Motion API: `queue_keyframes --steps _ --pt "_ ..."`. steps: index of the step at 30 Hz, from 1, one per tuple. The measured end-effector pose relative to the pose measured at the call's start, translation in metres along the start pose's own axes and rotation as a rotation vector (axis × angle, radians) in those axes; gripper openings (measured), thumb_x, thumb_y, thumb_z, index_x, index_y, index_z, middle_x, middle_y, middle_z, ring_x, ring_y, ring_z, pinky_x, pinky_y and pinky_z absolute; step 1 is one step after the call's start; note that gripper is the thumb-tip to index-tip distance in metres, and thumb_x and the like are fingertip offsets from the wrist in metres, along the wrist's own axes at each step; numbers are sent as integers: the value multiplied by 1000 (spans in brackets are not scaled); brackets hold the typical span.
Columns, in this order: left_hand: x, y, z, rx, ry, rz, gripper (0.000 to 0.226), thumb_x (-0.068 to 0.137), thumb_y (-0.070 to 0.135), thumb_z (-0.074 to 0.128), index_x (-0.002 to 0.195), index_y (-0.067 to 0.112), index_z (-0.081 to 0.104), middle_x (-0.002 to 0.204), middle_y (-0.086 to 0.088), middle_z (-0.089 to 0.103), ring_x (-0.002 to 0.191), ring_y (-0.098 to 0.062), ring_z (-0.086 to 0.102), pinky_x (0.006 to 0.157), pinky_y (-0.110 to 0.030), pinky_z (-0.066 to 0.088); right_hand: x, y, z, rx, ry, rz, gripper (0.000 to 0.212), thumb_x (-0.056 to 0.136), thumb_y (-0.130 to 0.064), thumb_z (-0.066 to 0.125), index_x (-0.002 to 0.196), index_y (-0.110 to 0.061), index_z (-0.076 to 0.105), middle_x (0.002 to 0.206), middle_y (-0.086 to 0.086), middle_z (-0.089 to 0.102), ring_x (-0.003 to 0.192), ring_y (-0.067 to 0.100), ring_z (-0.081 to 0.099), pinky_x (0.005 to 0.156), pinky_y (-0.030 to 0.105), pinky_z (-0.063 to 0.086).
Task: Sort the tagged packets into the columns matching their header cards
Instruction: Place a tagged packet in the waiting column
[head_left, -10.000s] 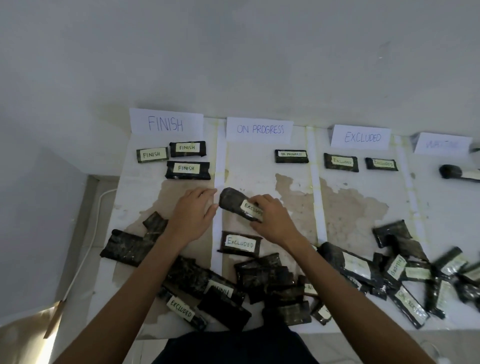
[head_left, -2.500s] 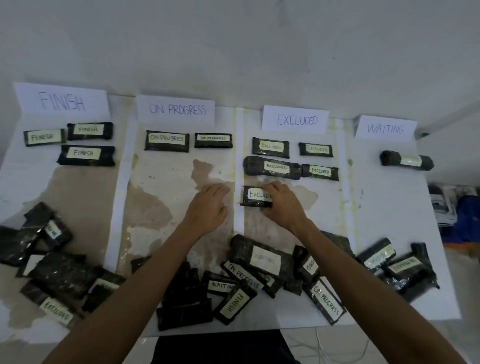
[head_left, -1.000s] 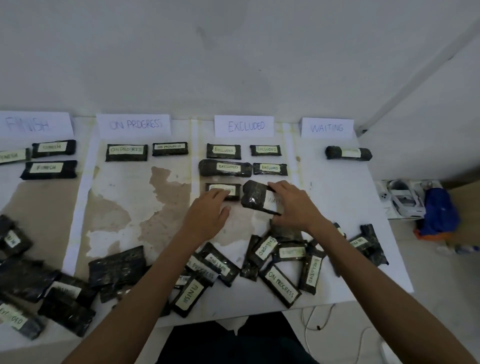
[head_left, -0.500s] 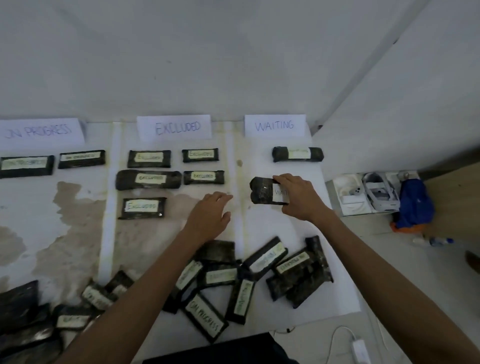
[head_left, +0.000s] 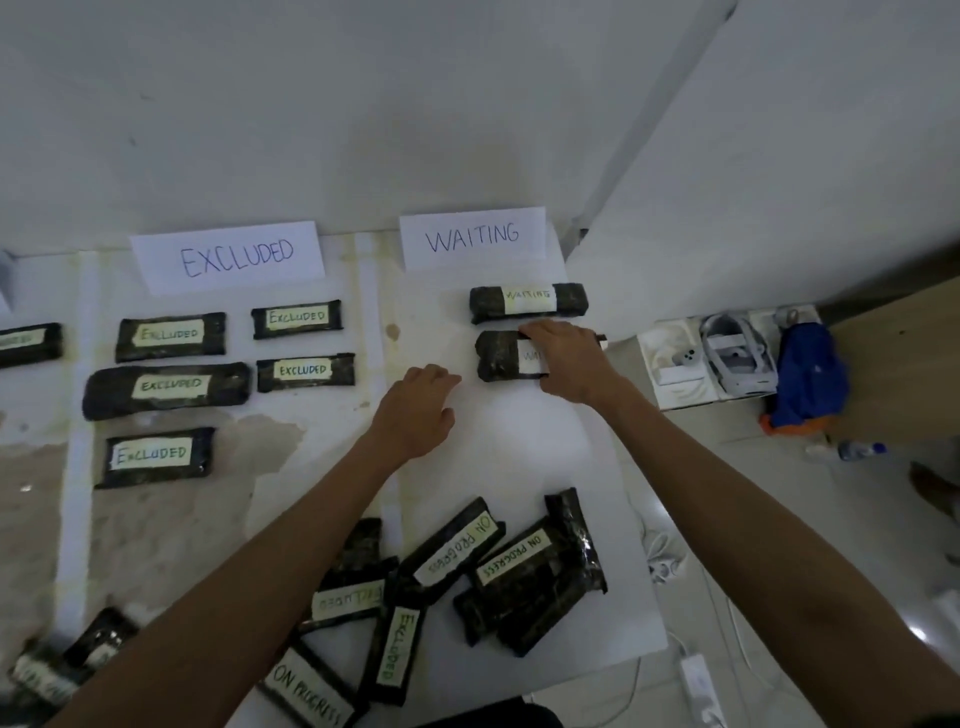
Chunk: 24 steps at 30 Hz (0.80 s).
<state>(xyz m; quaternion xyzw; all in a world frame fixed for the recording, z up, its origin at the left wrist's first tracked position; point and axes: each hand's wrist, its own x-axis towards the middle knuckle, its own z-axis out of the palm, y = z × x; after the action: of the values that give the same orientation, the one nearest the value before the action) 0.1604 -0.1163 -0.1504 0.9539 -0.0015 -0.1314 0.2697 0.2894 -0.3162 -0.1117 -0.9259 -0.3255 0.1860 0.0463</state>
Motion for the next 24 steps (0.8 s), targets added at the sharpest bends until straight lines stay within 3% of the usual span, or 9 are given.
queue_keyframes --steps 10,17,24 --pt "-46 9 7 -47 -42 -30 46 90 18 51 135 11 44 128 -13 51 111 -30 50 91 -41 44 -31 -22 16 70 57 4 75 77 -15 71 143 -11 34 150 15 31 139 31 26 114 45 18" --pt "-106 33 42 -31 -152 25 51 83 25 60 131 13 48 117 -13 54 103 -33 53 81 -41 49 -97 -62 58 261 94 46 66 78 -15 68 139 -13 42 144 13 40 135 28 33 112 39 23" --pt "-97 38 52 -48 -242 -29 57 83 31 62 134 16 42 119 -9 52 109 -27 50 84 -37 46 -131 -77 77 375 140 131 60 79 -17 67 135 -15 46 139 11 45 128 30 41 108 42 29"
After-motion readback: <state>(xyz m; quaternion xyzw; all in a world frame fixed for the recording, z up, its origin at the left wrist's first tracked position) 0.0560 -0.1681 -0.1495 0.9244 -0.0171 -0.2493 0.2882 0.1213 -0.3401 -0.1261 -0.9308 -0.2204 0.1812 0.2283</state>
